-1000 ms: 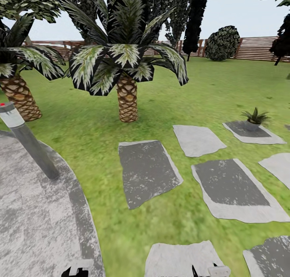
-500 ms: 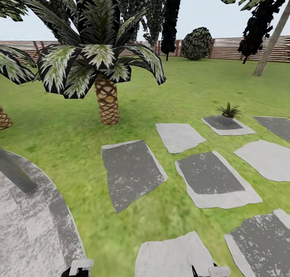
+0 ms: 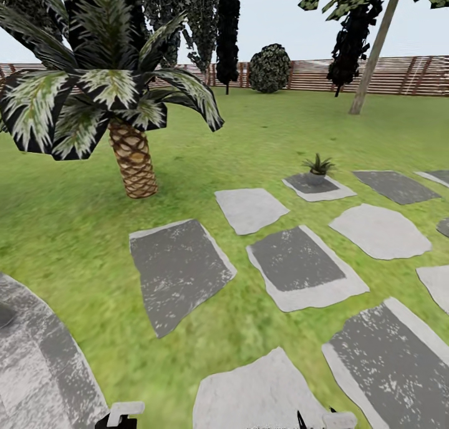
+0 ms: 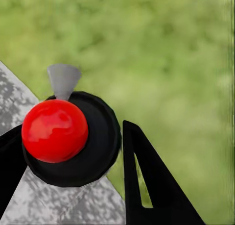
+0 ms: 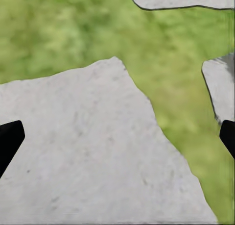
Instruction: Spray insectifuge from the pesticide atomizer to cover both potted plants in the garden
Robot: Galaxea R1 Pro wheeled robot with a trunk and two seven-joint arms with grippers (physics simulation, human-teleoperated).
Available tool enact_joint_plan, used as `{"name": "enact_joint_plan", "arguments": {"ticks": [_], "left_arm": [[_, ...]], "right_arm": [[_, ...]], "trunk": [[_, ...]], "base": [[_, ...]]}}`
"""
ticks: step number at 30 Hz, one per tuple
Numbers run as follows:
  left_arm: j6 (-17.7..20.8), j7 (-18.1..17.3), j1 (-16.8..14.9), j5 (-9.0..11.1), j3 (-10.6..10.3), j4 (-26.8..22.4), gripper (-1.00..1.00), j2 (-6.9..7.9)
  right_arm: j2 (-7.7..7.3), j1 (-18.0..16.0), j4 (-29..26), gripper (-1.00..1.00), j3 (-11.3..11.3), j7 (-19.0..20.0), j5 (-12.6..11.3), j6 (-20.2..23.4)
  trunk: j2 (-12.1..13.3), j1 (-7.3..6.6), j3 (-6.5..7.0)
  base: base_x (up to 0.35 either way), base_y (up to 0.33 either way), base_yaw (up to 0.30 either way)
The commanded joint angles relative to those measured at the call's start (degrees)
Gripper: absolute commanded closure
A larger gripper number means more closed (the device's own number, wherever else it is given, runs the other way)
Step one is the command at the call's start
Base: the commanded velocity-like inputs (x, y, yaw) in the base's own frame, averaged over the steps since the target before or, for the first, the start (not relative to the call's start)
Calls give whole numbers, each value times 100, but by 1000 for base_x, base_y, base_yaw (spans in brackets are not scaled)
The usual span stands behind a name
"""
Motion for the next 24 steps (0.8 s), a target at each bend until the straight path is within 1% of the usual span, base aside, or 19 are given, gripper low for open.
{"name": "enact_joint_plan", "arguments": {"ticks": [1,24], "left_arm": [[-19,11,-1,-3,7,3,100,0],[-19,15,0,-3,5,6,100,0]], "right_arm": [[-3,-5,7,-100,28,-5,-3,-16],[-3,-5,7,-100,28,-4,-3,-16]], "trunk": [[-2,-1,-4],[-2,-1,-4]], "base": [[0,0,-300],[0,0,-300]]}}
